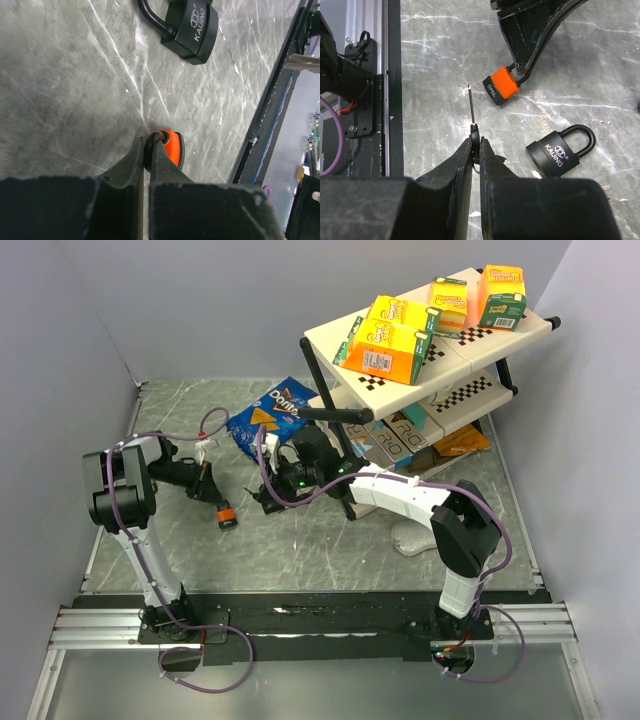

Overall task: Lock with the key
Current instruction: Place the lock at the center of the board.

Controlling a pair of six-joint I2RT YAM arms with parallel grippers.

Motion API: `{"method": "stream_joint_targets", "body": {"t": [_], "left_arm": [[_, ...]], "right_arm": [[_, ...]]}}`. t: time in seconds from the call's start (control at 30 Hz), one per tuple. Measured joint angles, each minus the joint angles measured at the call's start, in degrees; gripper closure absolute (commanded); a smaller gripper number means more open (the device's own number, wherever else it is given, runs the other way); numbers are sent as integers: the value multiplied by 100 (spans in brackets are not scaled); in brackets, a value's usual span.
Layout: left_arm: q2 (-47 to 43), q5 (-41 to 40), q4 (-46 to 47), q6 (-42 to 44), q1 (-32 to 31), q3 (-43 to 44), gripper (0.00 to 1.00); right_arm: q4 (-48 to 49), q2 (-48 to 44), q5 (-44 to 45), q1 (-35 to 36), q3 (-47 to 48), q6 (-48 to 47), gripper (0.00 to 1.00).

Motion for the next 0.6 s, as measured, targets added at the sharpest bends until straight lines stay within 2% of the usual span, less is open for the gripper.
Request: {"method": "stream_joint_targets", "body": {"t": [0.17,0.3,0.37,0.4,0.47,0.6], "left_arm": [[85,-94,76,-66,-35,199,88],[201,-271,269,-85,-87,437,63],[240,-380,424,-59,-109,501,57],[243,-433,485,-46,-116,503,50],[234,-492,494,-9,-125,503,42],[76,-605,496,4,-125,501,39]], "right_arm": [[0,4,0,0,0,31,100],[2,48,-4,0,2,70,100],[4,114,-4,0,20,87,100],[2,151,-2,0,26,94,100],[-4,254,4,0,68,133,100],[-125,404,72,0,197,269,100]]}}
